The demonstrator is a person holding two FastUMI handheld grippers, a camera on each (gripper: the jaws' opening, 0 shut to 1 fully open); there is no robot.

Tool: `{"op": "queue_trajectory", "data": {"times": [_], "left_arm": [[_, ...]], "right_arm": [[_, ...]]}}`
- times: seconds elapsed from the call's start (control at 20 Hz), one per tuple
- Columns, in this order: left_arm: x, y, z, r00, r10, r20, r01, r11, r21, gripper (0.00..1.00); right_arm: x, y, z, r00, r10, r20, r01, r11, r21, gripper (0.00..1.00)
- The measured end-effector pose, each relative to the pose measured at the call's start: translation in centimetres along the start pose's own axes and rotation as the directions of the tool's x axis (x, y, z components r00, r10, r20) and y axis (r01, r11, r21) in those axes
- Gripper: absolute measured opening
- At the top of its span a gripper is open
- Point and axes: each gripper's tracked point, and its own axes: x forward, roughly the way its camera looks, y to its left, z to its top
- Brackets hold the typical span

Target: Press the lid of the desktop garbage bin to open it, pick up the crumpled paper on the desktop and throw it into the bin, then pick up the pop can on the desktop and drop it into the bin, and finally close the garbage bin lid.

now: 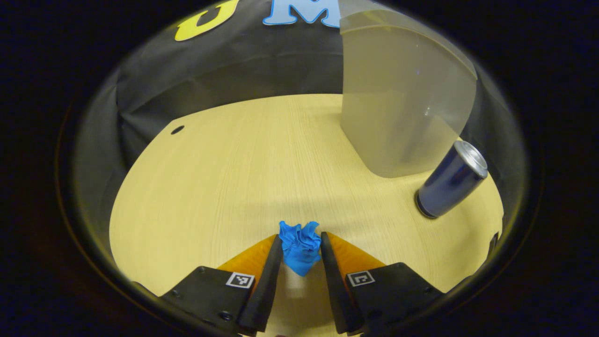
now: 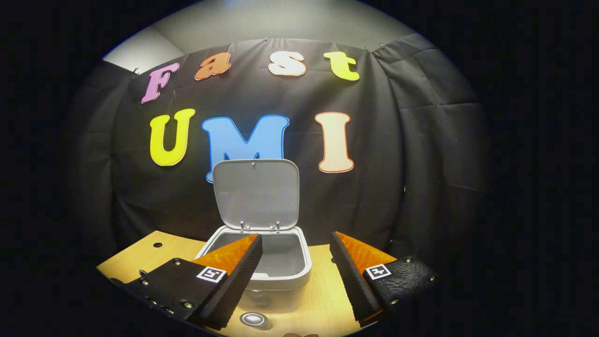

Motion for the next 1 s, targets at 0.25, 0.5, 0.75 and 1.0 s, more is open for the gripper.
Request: {"op": "queue_trajectory", "data": {"times": [0.25, 0.5, 0.75, 1.0], "left_arm": [[-1.3, 0.2, 4.1, 0.994, 0.018, 0.106, -0.026, 0.997, 0.072, 0.58], [-3.2, 0.4, 9.5, 0.975, 0.028, 0.219, -0.048, 0.995, 0.089, 0.58], [-5.6, -0.4, 15.3, 0.939, 0.022, 0.343, -0.057, 0.994, 0.091, 0.60], [-9.0, -2.0, 21.9, 0.879, -0.010, 0.476, -0.028, 0.997, 0.073, 0.57]], "right_arm": [[0.4, 0.2, -0.3, 1.000, 0.012, -0.006, -0.012, 1.000, 0.000, 0.93], [0.6, 0.6, -0.3, 1.000, 0.028, -0.006, -0.028, 1.000, -0.008, 0.93], [0.7, 0.4, -0.4, 1.000, 0.029, -0.003, -0.029, 1.000, -0.003, 0.93], [0.6, -0.1, -0.5, 1.000, 0.022, -0.003, -0.022, 1.000, -0.001, 0.93]]}}
